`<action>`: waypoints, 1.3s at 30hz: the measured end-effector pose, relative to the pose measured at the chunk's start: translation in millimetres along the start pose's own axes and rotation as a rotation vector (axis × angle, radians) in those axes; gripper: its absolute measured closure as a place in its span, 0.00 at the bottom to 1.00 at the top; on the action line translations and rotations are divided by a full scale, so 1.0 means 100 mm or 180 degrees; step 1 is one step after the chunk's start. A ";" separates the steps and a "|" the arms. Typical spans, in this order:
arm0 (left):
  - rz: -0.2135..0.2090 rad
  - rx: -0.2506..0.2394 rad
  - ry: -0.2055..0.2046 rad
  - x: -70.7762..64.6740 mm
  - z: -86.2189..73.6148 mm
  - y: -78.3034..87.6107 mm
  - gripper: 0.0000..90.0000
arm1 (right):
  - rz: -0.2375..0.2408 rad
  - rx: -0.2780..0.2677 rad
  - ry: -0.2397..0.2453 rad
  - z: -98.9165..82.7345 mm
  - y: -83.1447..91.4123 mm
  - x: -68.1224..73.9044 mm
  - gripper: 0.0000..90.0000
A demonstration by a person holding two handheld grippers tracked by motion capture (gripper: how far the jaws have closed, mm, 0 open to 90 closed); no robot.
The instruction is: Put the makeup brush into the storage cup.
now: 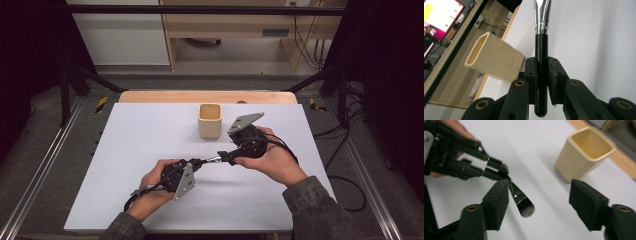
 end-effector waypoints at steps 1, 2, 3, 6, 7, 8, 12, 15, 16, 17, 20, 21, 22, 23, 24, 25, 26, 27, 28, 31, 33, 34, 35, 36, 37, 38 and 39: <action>0.0006 0.0001 0.0056 0.02 -0.02 0.01 0.88 | -0.0058 -0.0111 -0.0057 0.00 0.04 -0.01 0.32; 0.0009 -0.0025 0.0187 0.05 -0.04 0.01 0.88 | -0.0080 -0.0195 -0.0114 0.01 0.06 -0.01 0.30; 0.0011 -0.0035 0.0255 0.07 -0.06 0.01 0.88 | -0.0110 -0.0313 -0.0165 0.00 0.10 -0.01 0.29; 0.0033 -0.0096 0.0491 0.13 -0.12 0.02 0.88 | -0.0157 -0.0647 -0.0302 -0.04 0.16 0.03 0.23; 0.0026 -0.0115 0.0576 0.14 -0.14 0.02 0.88 | -0.0157 -0.0647 -0.0302 -0.04 0.16 0.03 0.23; 0.0038 -0.0139 0.0650 0.16 -0.16 0.02 0.88 | -0.0142 -0.0705 -0.0327 -0.06 0.18 0.04 0.21; 0.0095 -0.0231 0.0942 0.24 -0.21 0.05 0.88 | -0.0246 -0.0889 -0.0324 -0.15 0.17 0.08 0.12; 0.0115 -0.0334 0.1135 0.30 -0.22 0.08 0.88 | -0.0199 -0.1042 -0.0393 -0.21 0.15 0.10 0.11; 0.0111 -0.0370 0.1209 0.32 -0.22 0.09 0.88 | -0.0179 -0.1103 -0.0416 -0.22 0.13 0.11 0.10; 0.0105 -0.0413 0.1291 0.34 -0.21 0.09 0.88 | -0.0189 -0.1205 -0.0395 -0.25 0.10 0.13 0.13; 0.0058 -0.0535 0.1445 0.36 -0.18 0.11 0.88 | -0.0206 -0.1283 -0.0363 -0.28 0.06 0.14 0.11; 0.0028 -0.0571 0.1492 0.36 -0.17 0.11 0.88 | -0.0181 -0.1317 -0.0395 -0.28 0.04 0.15 0.12; 0.0014 -0.0620 0.1567 0.37 -0.16 0.11 0.88 | -0.0184 -0.1351 -0.0403 -0.29 0.02 0.15 0.12; 0.0010 -0.0651 0.1600 0.37 -0.16 0.11 0.88 | -0.0244 -0.1360 -0.0371 -0.30 0.00 0.15 0.12; 0.0000 -0.0653 0.1621 0.37 -0.15 0.12 0.88 | -0.0269 -0.1390 -0.0370 -0.31 -0.01 0.15 0.13; -0.0030 -0.0677 0.1663 0.36 -0.14 0.12 0.88 | -0.0253 -0.1430 -0.0389 -0.31 -0.02 0.15 0.13; -0.0047 -0.0694 0.1674 0.34 -0.14 0.12 0.88 | -0.0237 -0.1454 -0.0408 -0.32 -0.03 0.16 0.13; -0.0045 -0.0697 0.1671 0.33 -0.14 0.11 0.88 | -0.0241 -0.1460 -0.0400 -0.33 -0.06 0.16 0.15; -0.0056 -0.0692 0.1676 0.31 -0.15 0.11 0.88 | -0.0242 -0.1438 -0.0392 -0.33 -0.08 0.16 0.16; -0.0068 -0.0688 0.1708 0.29 -0.17 0.11 0.88 | -0.0217 -0.1368 -0.0365 -0.38 -0.17 0.17 0.14; -0.0075 -0.0713 0.1760 0.29 -0.17 0.13 0.88 | -0.0224 -0.1377 -0.0399 -0.40 -0.20 0.16 0.13; -0.0076 -0.0740 0.1800 0.29 -0.17 0.14 0.88 | -0.0203 -0.1374 -0.0409 -0.41 -0.23 0.16 0.11; -0.0077 -0.0760 0.1822 0.29 -0.17 0.15 0.88 | -0.0196 -0.1372 -0.0422 -0.42 -0.25 0.16 0.11; -0.0076 -0.0765 0.1808 0.30 -0.17 0.17 0.88 | -0.0183 -0.1394 -0.0471 -0.43 -0.27 0.16 0.11; -0.0076 -0.0773 0.1811 0.30 -0.16 0.17 0.88 | -0.0186 -0.1393 -0.0499 -0.44 -0.29 0.16 0.12; -0.0076 -0.0791 0.1813 0.30 -0.17 0.19 0.88 | -0.0187 -0.1391 -0.0502 -0.45 -0.30 0.16 0.13; -0.0081 -0.0798 0.1816 0.31 -0.17 0.20 0.88 | -0.0185 -0.1400 -0.0520 -0.46 -0.32 0.17 0.13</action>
Point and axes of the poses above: each handheld gripper's, and its own axes: y roughly backward along the jaws, z roughly out of its top, x roughly to its left, the point moved 5 cm from there along -y, roughly forward along the jaws, and after that the axes turned 8 degrees about x, right-handed, at the moved point
